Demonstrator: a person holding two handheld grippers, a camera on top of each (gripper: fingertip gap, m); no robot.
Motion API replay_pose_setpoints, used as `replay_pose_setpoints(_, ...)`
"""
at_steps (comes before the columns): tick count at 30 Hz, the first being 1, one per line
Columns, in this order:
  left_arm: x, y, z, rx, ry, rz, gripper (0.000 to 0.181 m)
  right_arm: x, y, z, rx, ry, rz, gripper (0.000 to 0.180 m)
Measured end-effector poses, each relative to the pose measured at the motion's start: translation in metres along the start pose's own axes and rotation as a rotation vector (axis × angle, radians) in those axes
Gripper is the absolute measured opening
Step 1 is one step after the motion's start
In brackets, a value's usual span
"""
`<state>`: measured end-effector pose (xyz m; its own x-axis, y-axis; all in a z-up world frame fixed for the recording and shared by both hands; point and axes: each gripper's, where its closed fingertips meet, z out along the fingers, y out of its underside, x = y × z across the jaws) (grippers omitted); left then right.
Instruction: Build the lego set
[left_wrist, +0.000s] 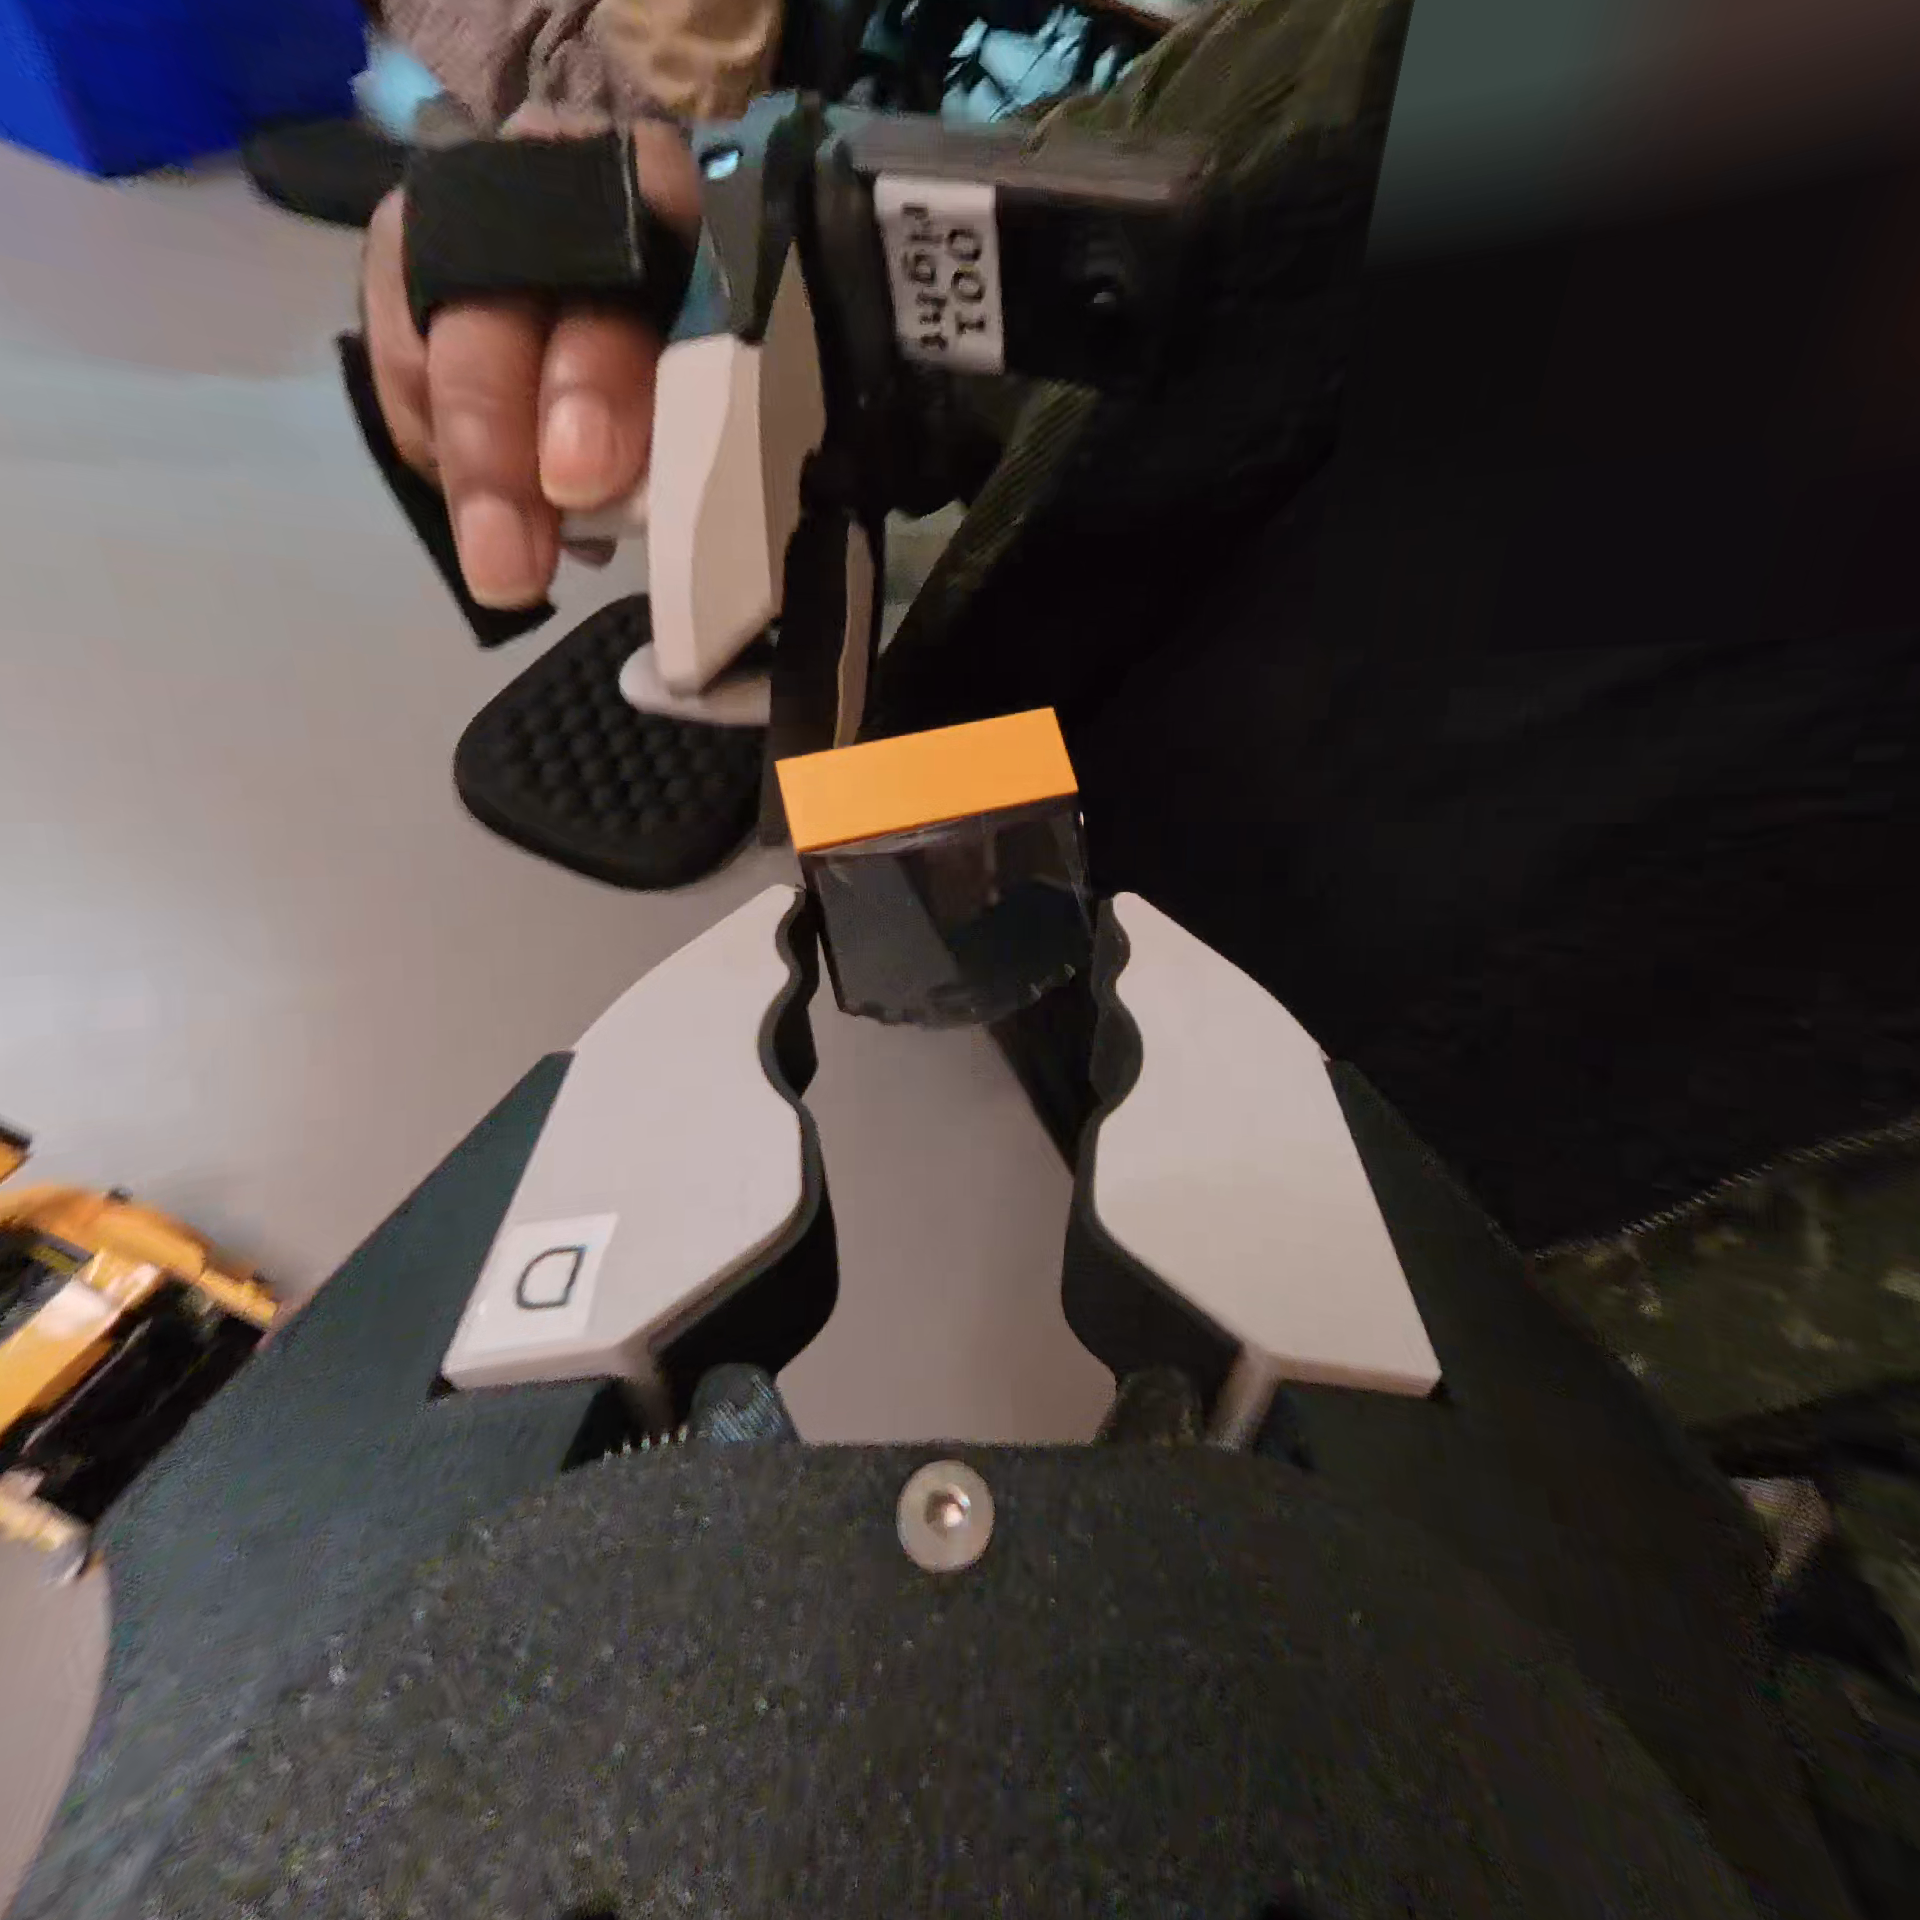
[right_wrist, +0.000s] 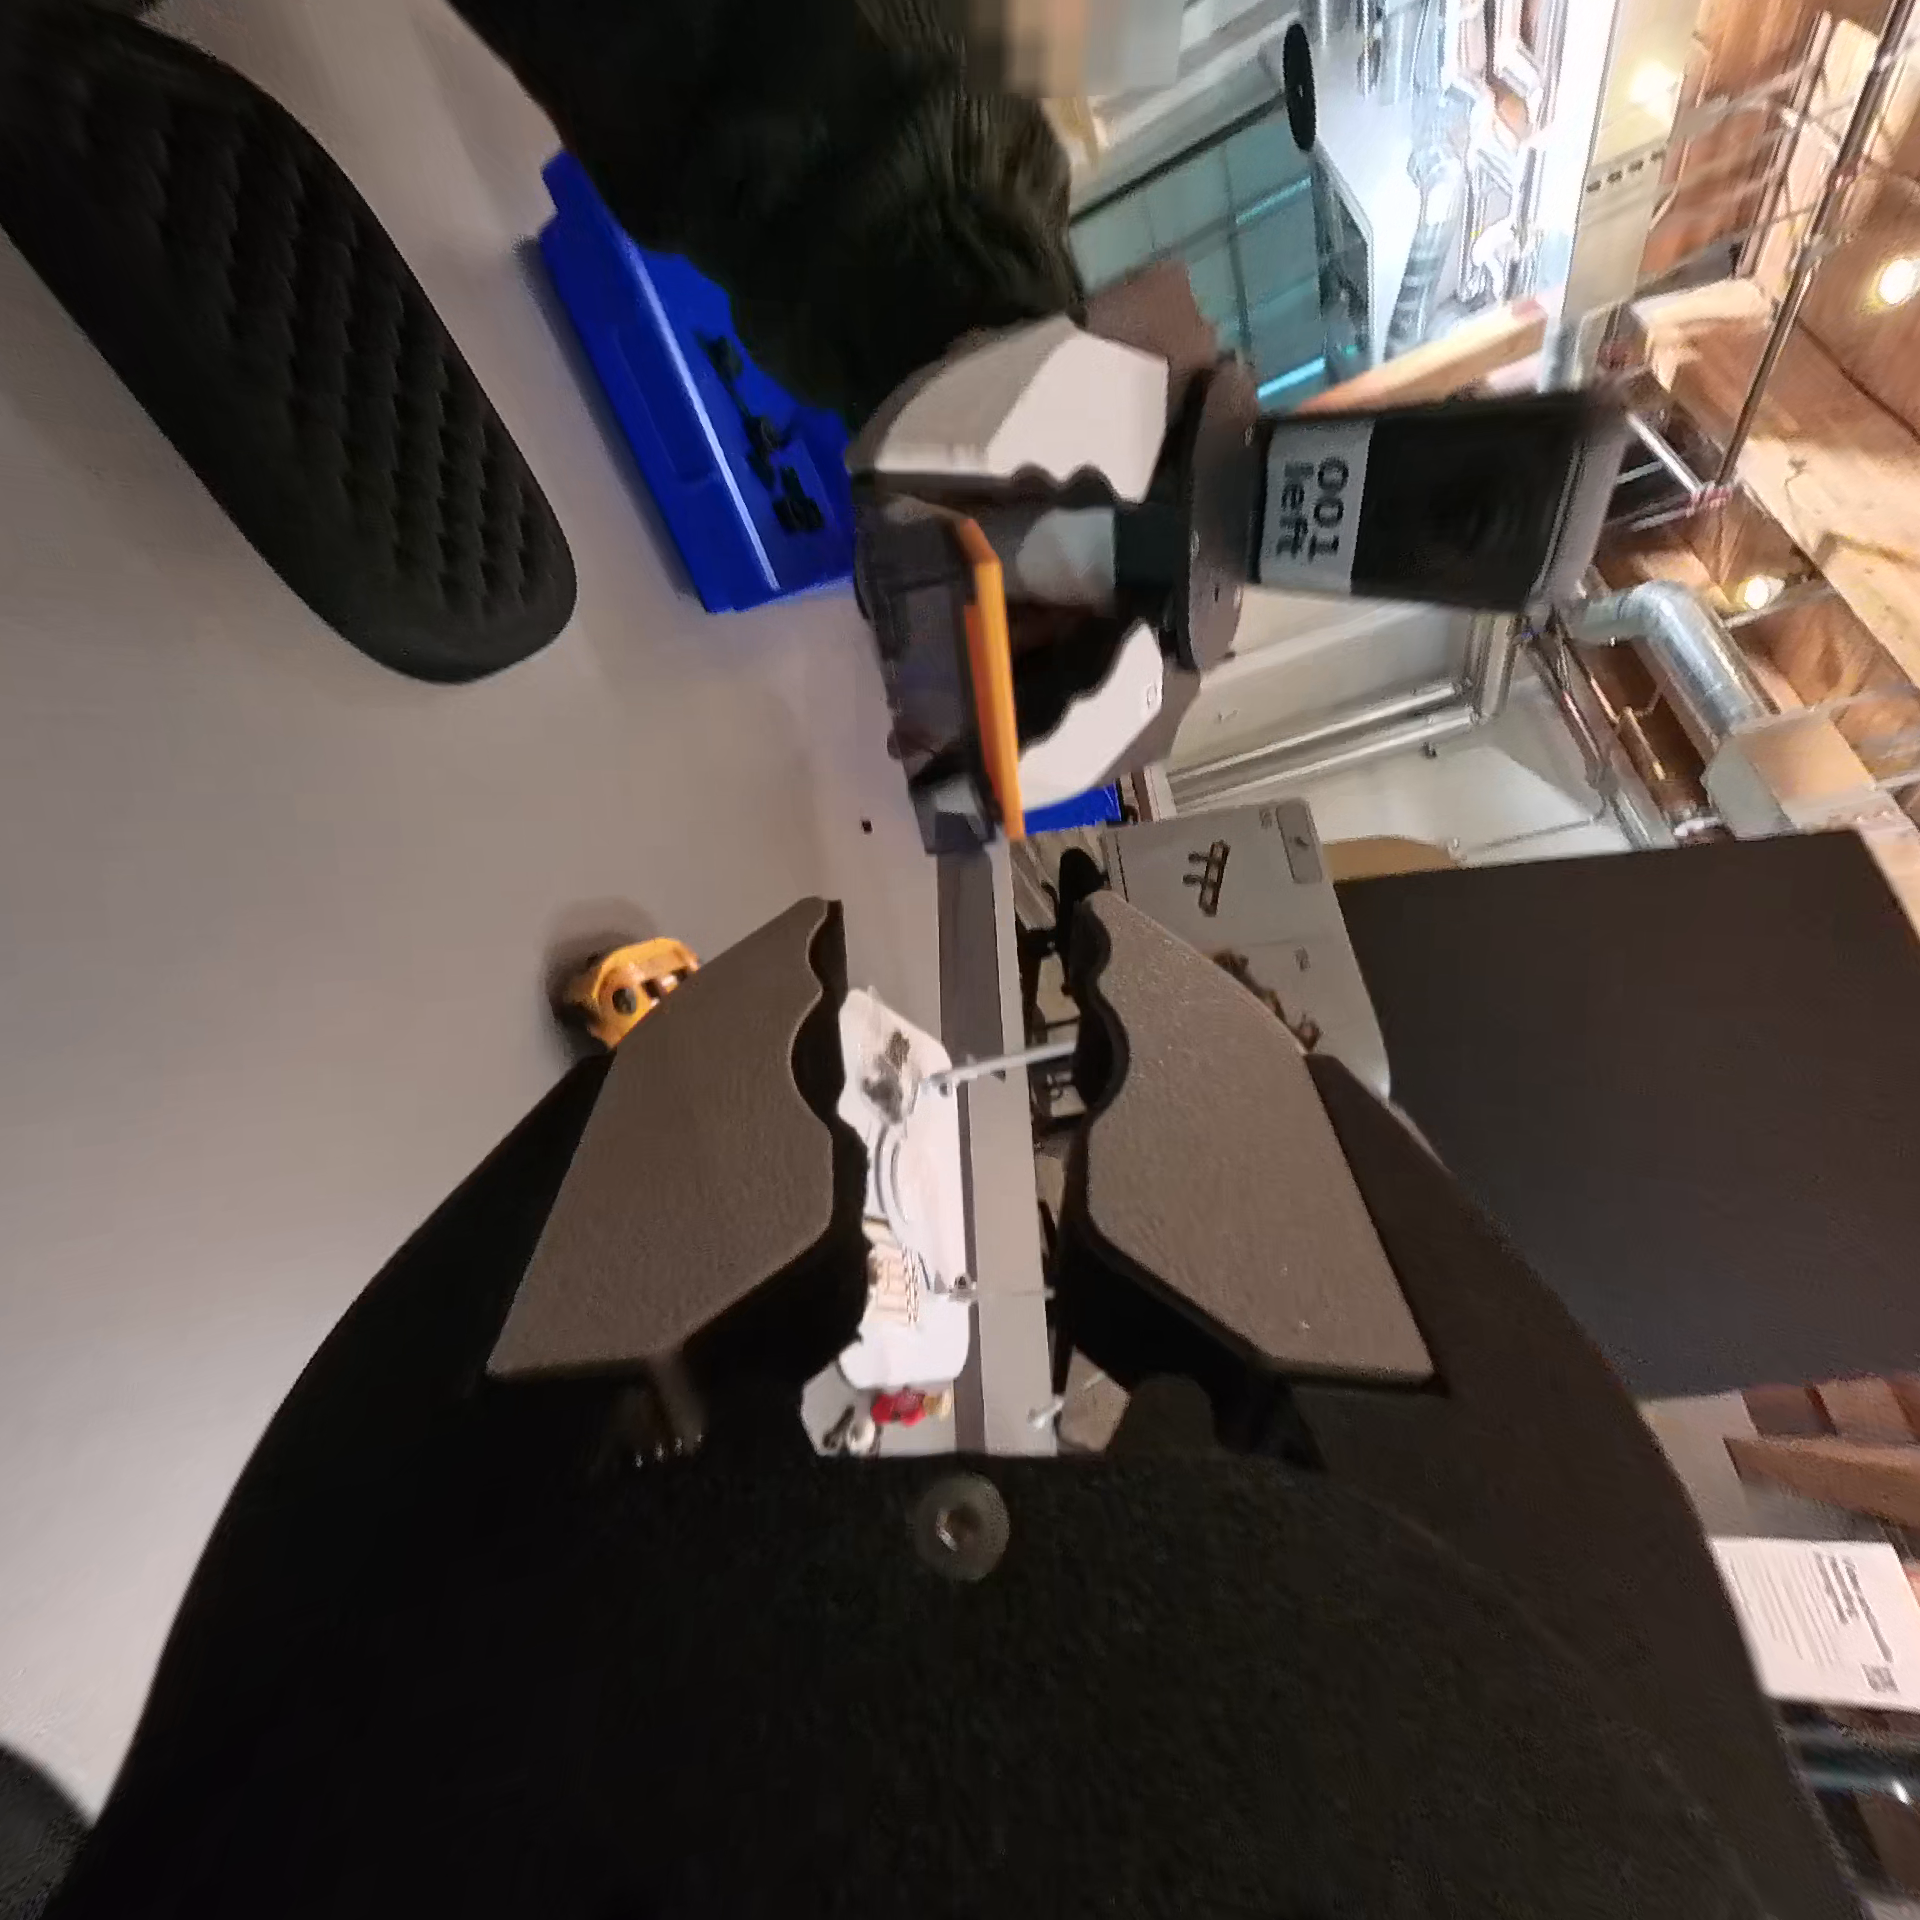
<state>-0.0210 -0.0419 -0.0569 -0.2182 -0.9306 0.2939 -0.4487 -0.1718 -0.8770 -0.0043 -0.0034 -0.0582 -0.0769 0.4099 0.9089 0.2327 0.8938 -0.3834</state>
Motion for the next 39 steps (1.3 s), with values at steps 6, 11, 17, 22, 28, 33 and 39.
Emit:
replay_pose_setpoints(6,0.008,-0.008,-0.006,0.075,0.182,0.023,0.05,0.007,-0.018,0.013,0.09,-0.01,-0.03,0.03)
replay_pose_setpoints(11,0.009,-0.007,-0.002,0.057,0.215,0.021,0.051,0.004,-0.02,0.011,0.114,-0.011,-0.041,0.021)
replay_pose_setpoints(17,0.011,-0.009,0.002,0.049,0.238,0.02,0.051,0.002,-0.023,0.006,0.109,-0.015,-0.042,0.019)
replay_pose_setpoints(22,0.012,-0.011,0.004,0.054,0.26,0.013,0.051,0.002,-0.024,0.003,0.099,-0.025,-0.024,0.019)
replay_pose_setpoints(28,0.014,-0.009,0.006,0.052,0.275,0.002,0.051,-0.002,-0.025,0.003,0.093,-0.04,-0.012,0.017)
replay_pose_setpoints(33,0.01,-0.006,0.005,0.046,0.24,-0.001,0.051,-0.002,-0.02,0.007,0.086,-0.037,0.015,0.017)
replay_pose_setpoints(39,-0.025,0.0,-0.008,-0.002,-0.154,0.108,0.051,0.004,0.019,0.0,0.03,-0.1,0.465,0.042)
